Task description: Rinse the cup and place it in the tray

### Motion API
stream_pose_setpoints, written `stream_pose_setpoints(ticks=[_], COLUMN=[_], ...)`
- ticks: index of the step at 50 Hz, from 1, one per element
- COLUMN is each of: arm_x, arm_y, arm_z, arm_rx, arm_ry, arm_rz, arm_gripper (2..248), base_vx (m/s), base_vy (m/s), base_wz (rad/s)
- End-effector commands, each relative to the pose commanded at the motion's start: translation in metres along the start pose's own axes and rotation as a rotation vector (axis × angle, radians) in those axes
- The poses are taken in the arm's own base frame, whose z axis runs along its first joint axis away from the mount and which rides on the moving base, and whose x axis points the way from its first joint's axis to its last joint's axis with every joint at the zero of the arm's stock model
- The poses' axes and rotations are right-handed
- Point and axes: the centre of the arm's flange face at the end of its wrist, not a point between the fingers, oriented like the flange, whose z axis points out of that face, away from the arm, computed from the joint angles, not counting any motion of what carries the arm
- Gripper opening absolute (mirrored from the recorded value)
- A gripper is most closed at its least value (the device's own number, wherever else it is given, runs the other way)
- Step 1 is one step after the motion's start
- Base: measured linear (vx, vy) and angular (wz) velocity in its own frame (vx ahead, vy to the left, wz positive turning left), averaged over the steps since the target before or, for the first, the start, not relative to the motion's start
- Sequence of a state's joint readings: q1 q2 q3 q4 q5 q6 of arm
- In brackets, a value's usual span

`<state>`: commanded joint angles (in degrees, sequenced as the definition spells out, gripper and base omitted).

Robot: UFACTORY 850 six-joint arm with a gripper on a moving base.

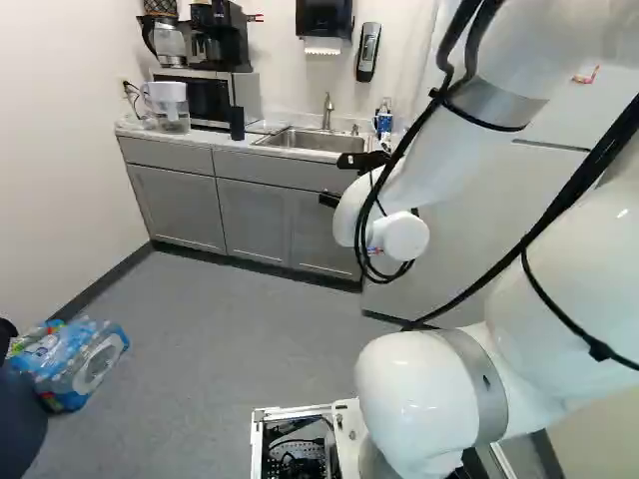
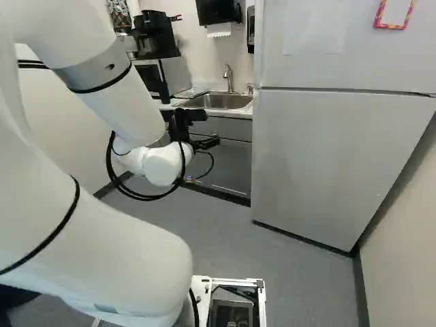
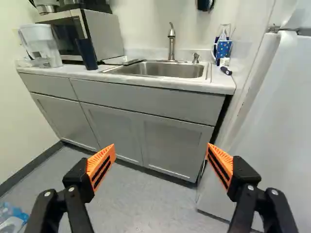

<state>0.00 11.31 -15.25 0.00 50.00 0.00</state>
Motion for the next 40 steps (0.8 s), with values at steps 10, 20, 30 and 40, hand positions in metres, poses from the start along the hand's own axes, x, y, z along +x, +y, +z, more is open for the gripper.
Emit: stream_pose_setpoints(ticks=[10, 20, 30, 40], arm_x=[0.012, 0.023, 0.033, 0.042], arm_y=[0.0, 0.0, 0.0, 0.0], arm_z=[0.008, 0.016, 0.022, 0.027], arm_rx=[0.0, 0.0, 0.0, 0.0], arm_ry=[0.017, 0.019, 0.018, 0.016], arm_rz=[0.0, 0.0, 0.0, 0.0], arm_gripper=[247, 247, 247, 247], base_vx=[0.0, 0.0, 0.0, 0.0], base_vy=[0.0, 0.0, 0.0, 0.0], base_wz=[0.0, 0.0, 0.0, 0.0])
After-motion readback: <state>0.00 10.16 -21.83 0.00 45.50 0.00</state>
